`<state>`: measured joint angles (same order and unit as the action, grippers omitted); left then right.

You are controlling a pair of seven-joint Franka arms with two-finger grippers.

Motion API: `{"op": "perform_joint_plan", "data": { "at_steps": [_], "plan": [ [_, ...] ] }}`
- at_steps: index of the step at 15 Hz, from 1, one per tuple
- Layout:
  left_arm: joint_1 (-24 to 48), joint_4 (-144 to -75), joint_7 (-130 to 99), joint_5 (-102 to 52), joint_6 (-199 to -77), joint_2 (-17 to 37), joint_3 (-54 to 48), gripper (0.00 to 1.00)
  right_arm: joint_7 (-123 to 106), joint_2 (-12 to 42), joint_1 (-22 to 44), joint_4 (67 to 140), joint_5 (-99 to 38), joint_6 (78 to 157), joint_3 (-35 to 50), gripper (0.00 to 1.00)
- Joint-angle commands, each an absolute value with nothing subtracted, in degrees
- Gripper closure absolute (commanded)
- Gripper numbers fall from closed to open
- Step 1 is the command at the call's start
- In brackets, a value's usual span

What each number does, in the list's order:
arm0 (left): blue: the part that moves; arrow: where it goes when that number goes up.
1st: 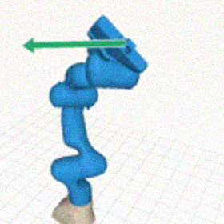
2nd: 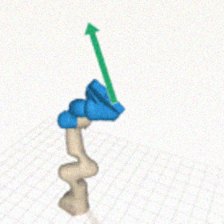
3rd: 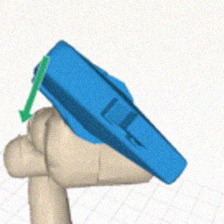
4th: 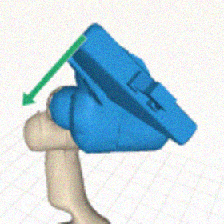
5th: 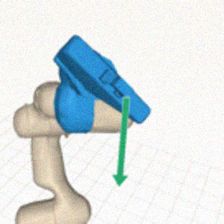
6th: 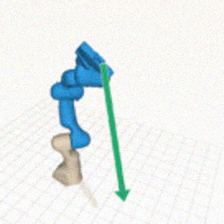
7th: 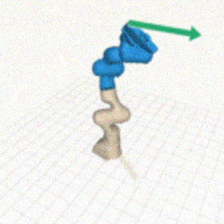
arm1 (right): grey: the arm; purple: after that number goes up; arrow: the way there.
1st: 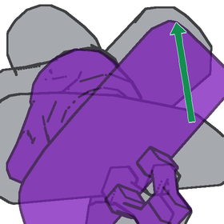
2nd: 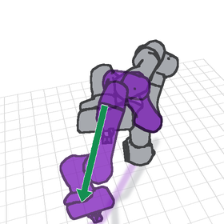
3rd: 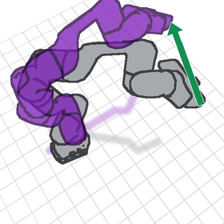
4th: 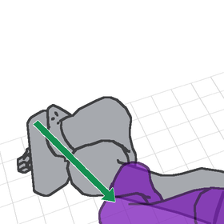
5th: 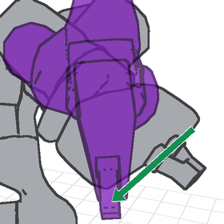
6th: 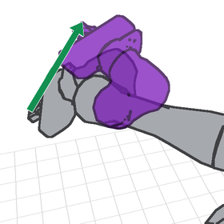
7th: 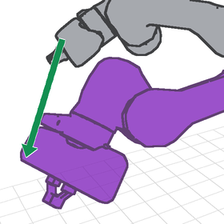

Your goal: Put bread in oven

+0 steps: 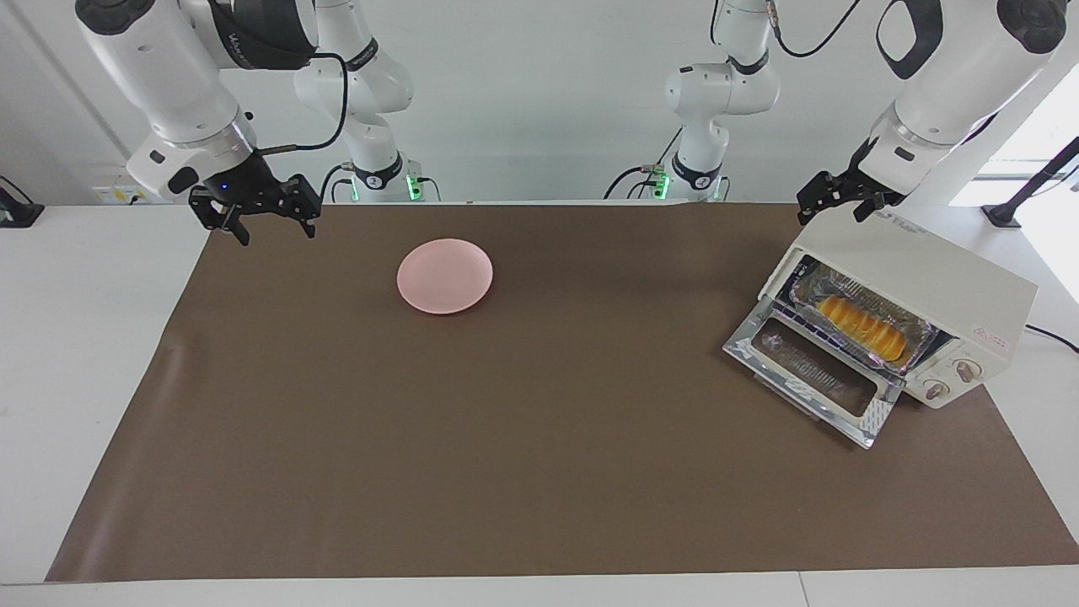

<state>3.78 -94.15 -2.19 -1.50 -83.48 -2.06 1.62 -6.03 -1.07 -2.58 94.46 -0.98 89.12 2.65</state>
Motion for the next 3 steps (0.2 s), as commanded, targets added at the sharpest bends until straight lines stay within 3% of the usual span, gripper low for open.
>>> {"op": "perform_joint_plan", "data": {
  "at_steps": [1,3],
  "plan": [
    [4.39,-97.12,-2.55,-1.05,-87.01,-4.4,1.76,0.0,-5.27,-1.32,-3.6,94.57,-0.35,88.42,3.6,0.0],
    [4.48,-97.03,-2.55,-1.05,-87.27,-4.39,1.76,0.0,-5.19,-1.32,-3.6,94.57,-0.35,88.42,3.6,0.0]
  ]
}}
